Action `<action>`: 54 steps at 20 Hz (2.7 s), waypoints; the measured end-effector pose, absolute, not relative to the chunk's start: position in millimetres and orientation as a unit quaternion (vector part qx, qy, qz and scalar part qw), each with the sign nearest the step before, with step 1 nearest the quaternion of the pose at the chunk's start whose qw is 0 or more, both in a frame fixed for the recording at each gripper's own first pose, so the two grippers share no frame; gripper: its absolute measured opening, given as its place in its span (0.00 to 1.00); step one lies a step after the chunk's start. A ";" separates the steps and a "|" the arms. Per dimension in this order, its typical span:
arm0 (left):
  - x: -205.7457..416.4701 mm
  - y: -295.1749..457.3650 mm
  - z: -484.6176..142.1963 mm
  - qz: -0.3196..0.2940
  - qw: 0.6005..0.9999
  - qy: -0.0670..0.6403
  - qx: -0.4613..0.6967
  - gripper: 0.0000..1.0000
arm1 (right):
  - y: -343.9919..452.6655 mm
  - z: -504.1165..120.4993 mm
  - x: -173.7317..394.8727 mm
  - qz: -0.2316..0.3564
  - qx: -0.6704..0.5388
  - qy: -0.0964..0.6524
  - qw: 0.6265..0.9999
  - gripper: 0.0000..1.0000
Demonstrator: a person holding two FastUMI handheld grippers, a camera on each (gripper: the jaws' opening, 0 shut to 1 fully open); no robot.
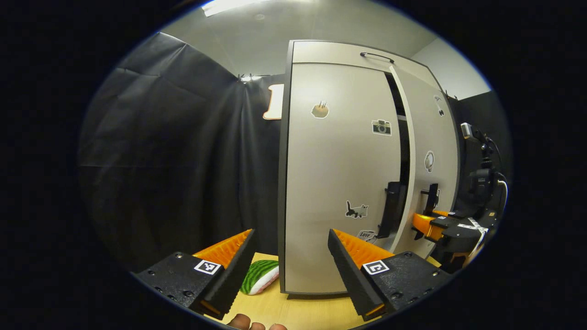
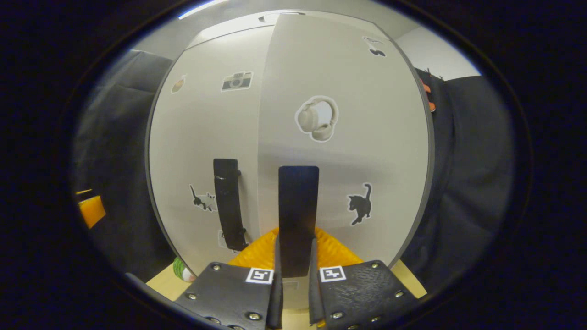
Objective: Open the right door of the double-door shoe cabinet with the right hand, and open the left door with the left hand.
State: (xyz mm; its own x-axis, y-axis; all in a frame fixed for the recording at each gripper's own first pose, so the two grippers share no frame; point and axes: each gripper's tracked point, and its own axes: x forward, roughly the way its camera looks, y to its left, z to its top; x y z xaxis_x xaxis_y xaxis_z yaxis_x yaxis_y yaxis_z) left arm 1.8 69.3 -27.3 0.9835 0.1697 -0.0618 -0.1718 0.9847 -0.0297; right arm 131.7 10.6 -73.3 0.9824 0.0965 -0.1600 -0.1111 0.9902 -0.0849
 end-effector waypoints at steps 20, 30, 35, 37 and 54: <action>-4.9 10.4 -26.4 0.009 0.999 0.026 -0.028 0.96 | -32.4 -62.7 84.5 0.069 0.001 0.095 0.993 0.16; 1.3 -27.7 -33.9 -0.043 0.998 0.035 -0.030 0.96 | -85.3 -56.1 55.5 0.021 -0.003 0.083 0.996 0.16; 0.8 -50.5 -37.5 -0.071 0.996 0.041 -0.032 0.96 | -107.7 -56.8 46.4 -0.011 0.001 0.083 0.996 0.31; 0.9 -55.8 -37.9 -0.079 0.996 0.041 -0.027 0.96 | -114.8 -57.0 42.4 -0.022 -0.006 0.080 0.997 0.47; 9.1 -52.4 -41.9 -0.073 0.996 0.044 -0.023 0.96 | -183.3 -50.2 24.9 -0.151 -0.017 0.056 0.987 0.53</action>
